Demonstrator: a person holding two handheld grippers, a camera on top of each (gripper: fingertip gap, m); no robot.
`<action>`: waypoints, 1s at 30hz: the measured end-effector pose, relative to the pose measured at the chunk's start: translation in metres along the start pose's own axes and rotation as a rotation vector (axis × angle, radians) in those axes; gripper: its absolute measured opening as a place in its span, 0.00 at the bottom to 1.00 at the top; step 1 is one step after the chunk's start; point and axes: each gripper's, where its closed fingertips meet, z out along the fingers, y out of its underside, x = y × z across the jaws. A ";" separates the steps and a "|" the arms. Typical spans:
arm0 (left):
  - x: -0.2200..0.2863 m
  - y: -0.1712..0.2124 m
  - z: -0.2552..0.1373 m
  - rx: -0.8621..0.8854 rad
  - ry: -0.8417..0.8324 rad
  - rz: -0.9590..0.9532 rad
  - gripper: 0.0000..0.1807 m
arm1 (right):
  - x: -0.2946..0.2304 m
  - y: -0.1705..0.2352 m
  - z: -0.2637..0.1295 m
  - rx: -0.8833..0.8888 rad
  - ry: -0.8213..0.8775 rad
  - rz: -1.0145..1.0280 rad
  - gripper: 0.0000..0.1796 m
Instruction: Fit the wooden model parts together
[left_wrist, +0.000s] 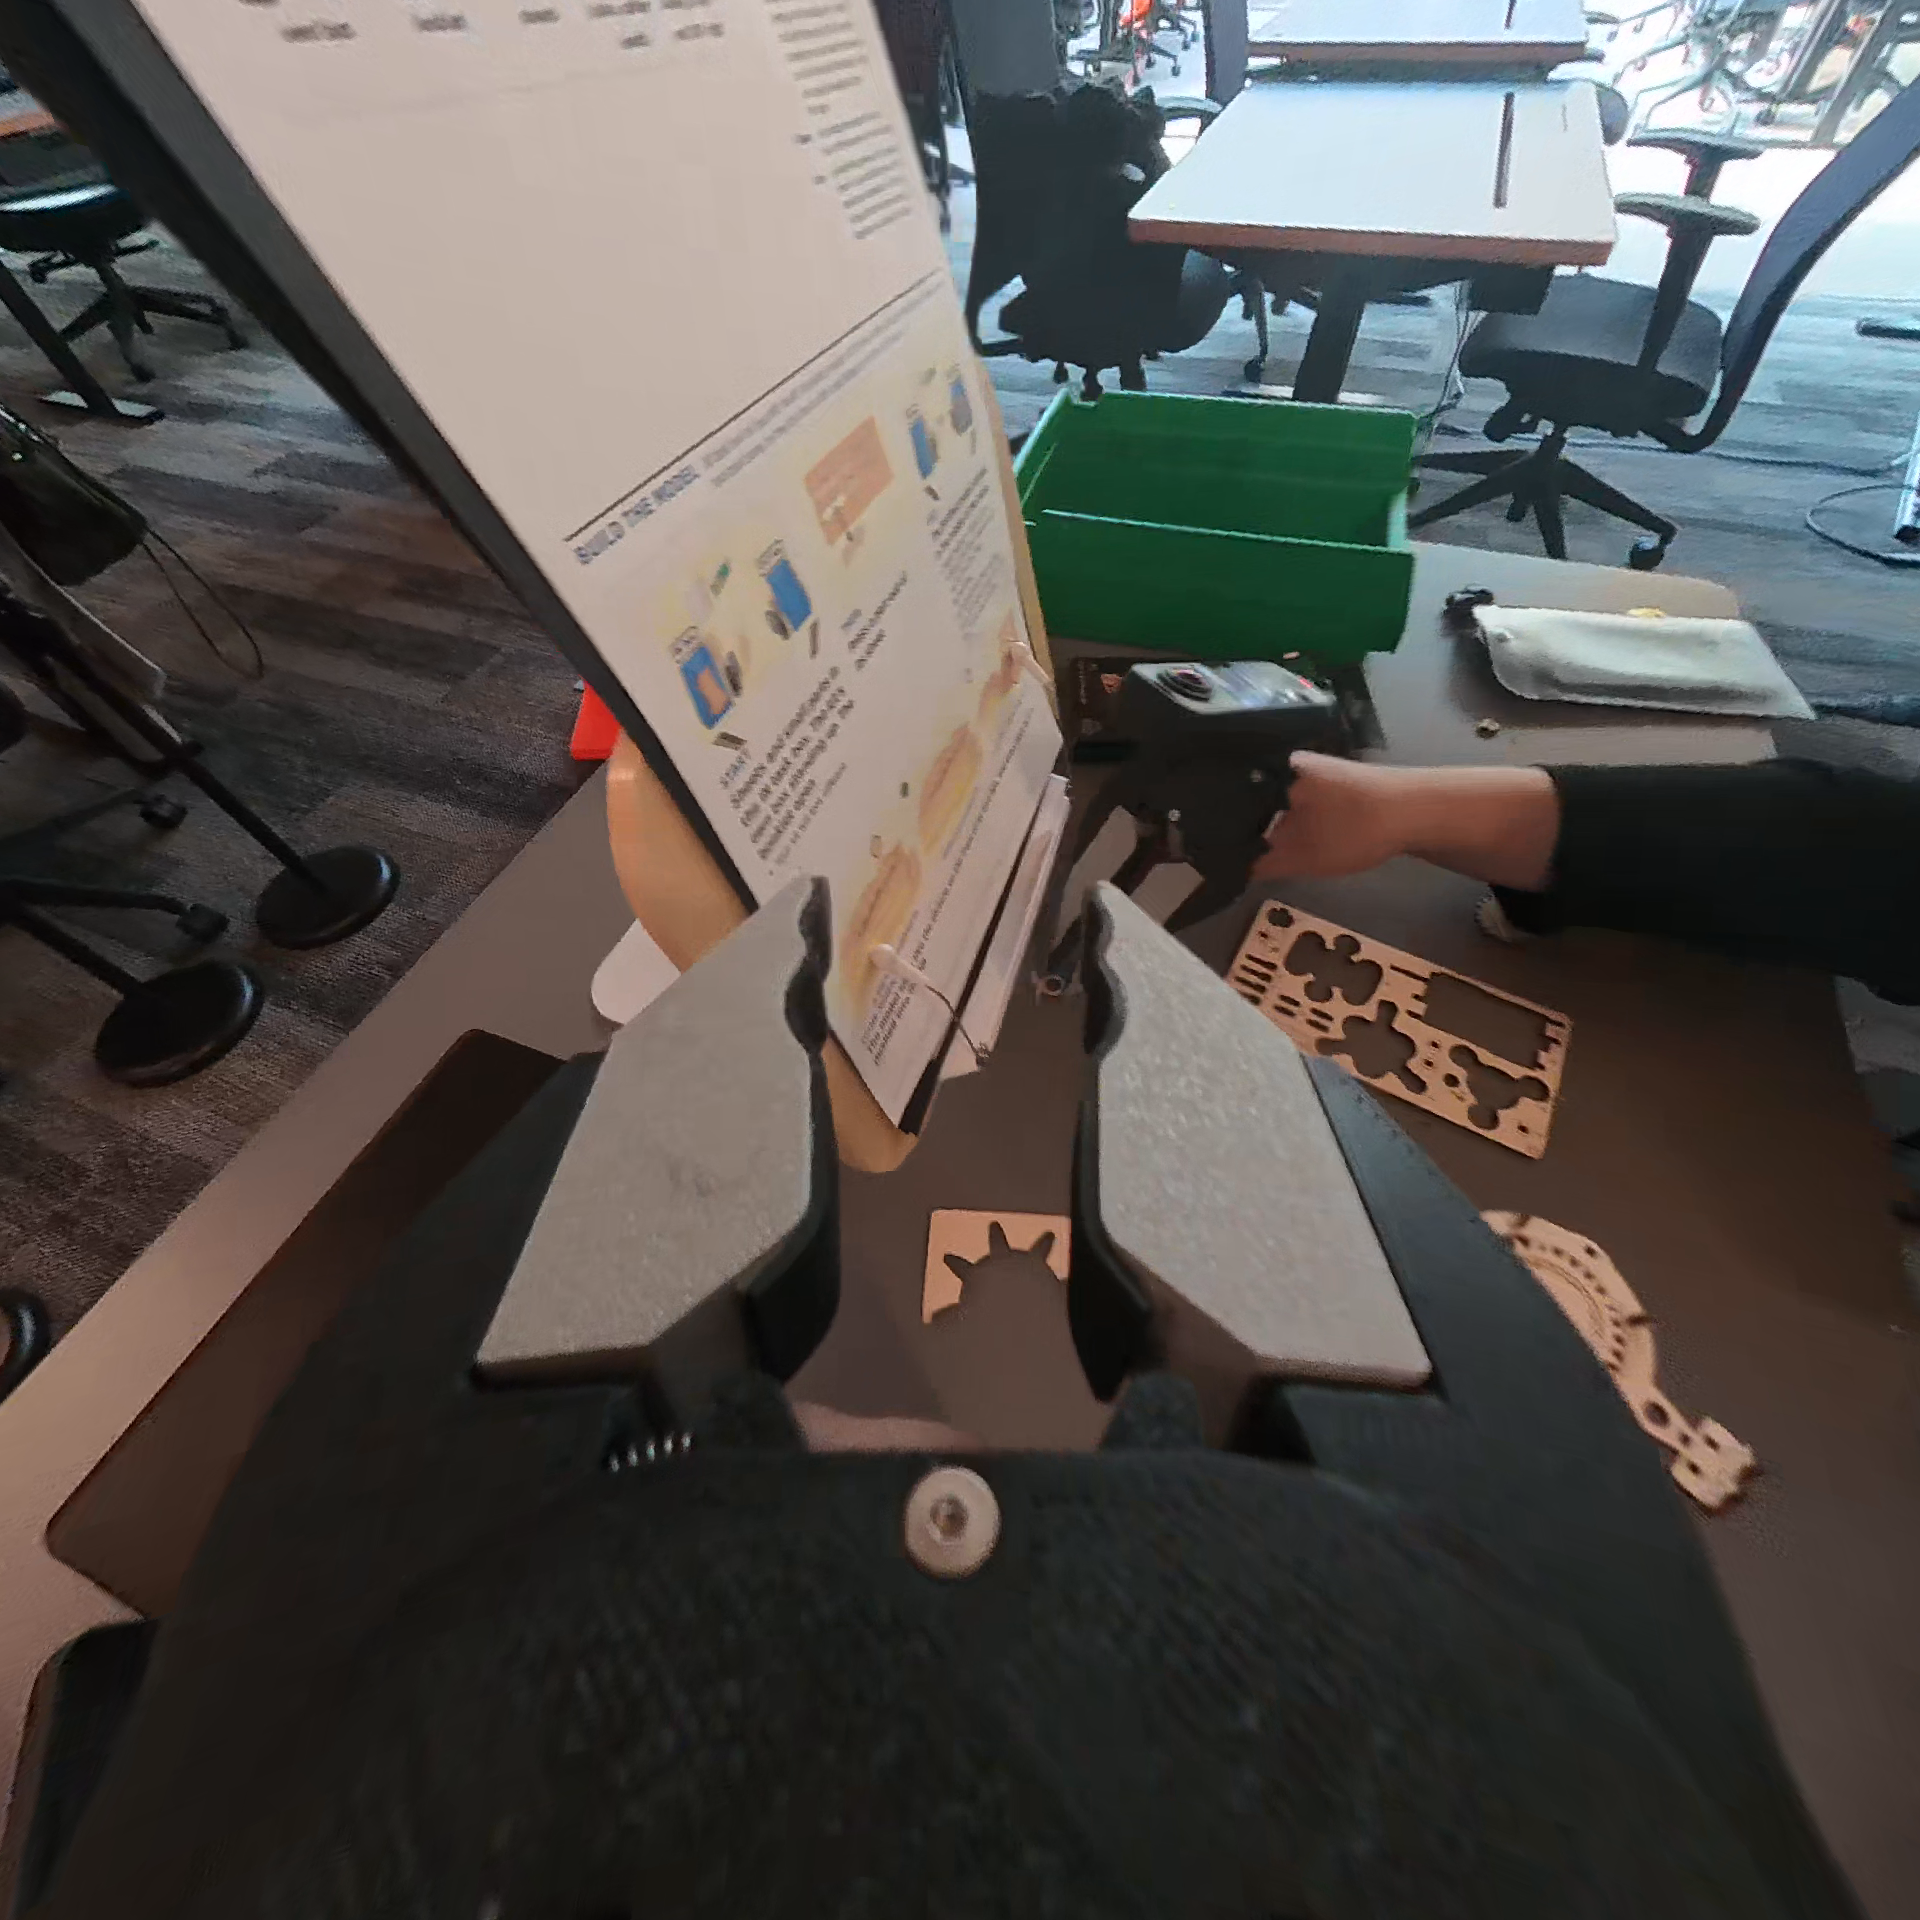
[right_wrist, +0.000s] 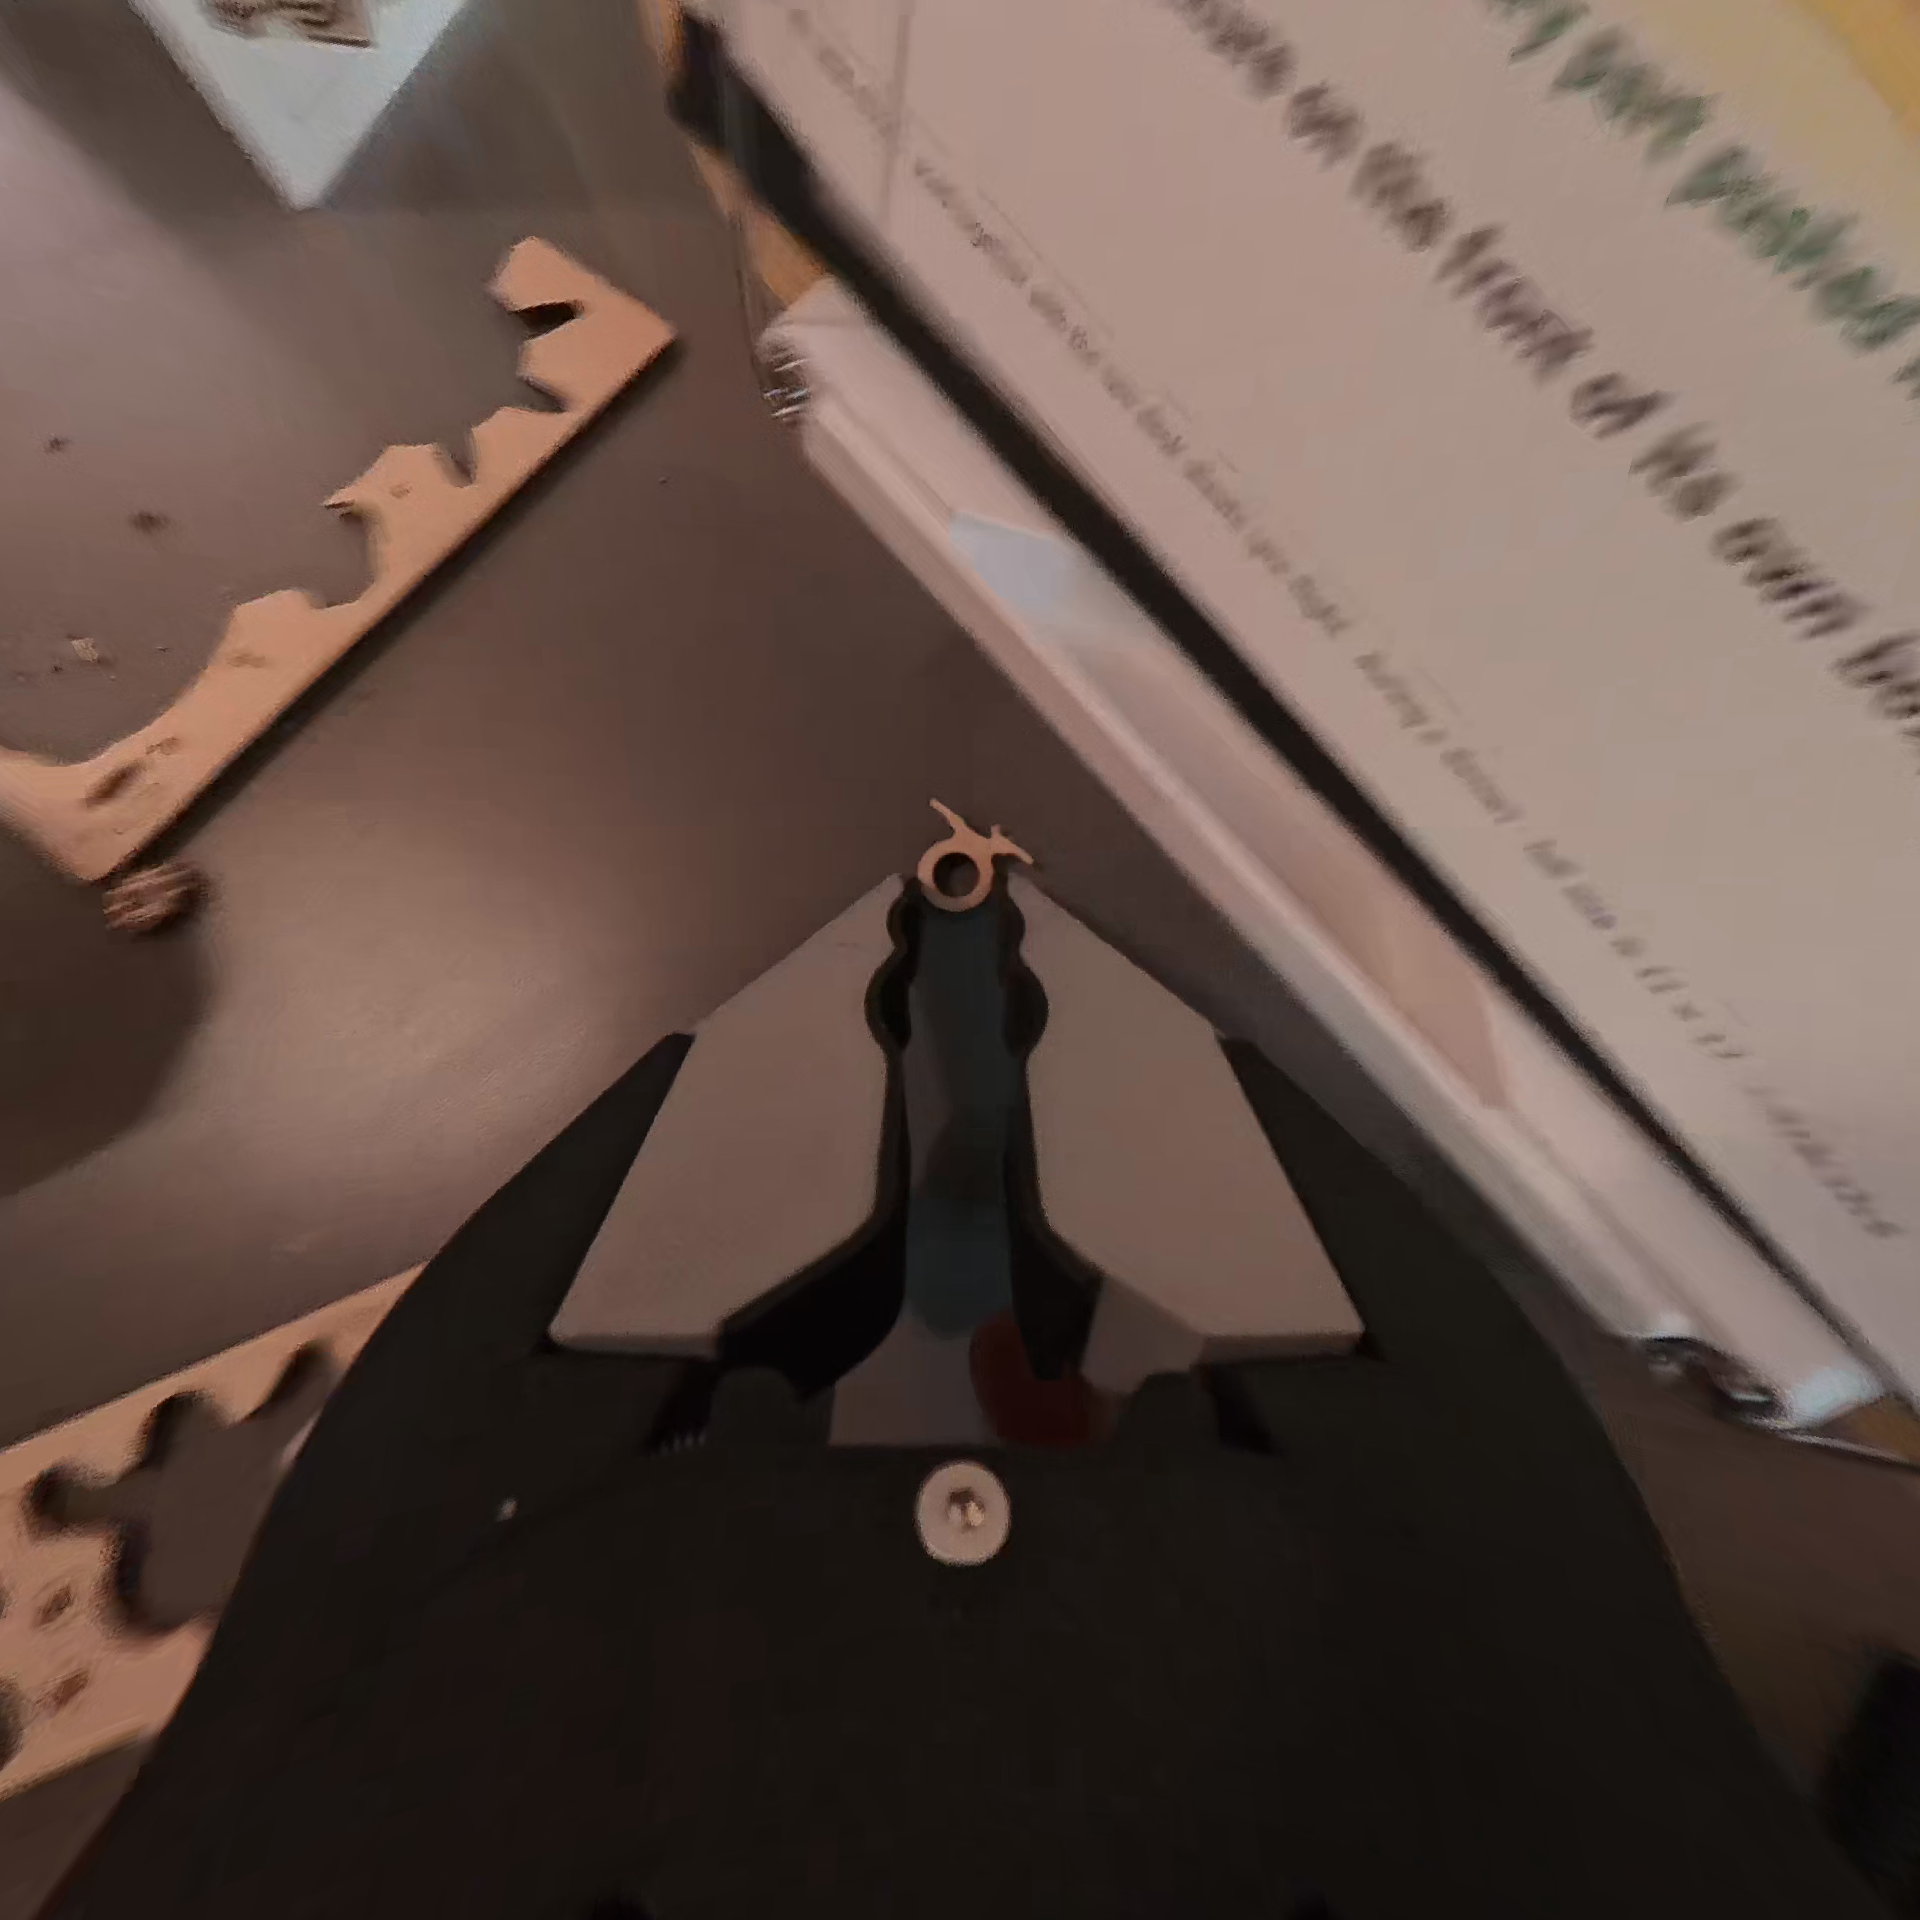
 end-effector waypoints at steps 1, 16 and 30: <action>0.008 0.000 -0.006 -0.006 0.004 0.013 0.25 | -0.016 0.004 -0.005 -0.017 -0.082 0.011 0.06; 0.159 0.051 -0.100 0.049 0.115 0.036 0.25 | 0.041 0.045 -0.068 0.049 0.190 0.177 0.22; 0.227 0.124 -0.119 0.117 0.127 -0.076 0.25 | -0.021 0.025 -0.077 0.065 0.117 0.093 0.21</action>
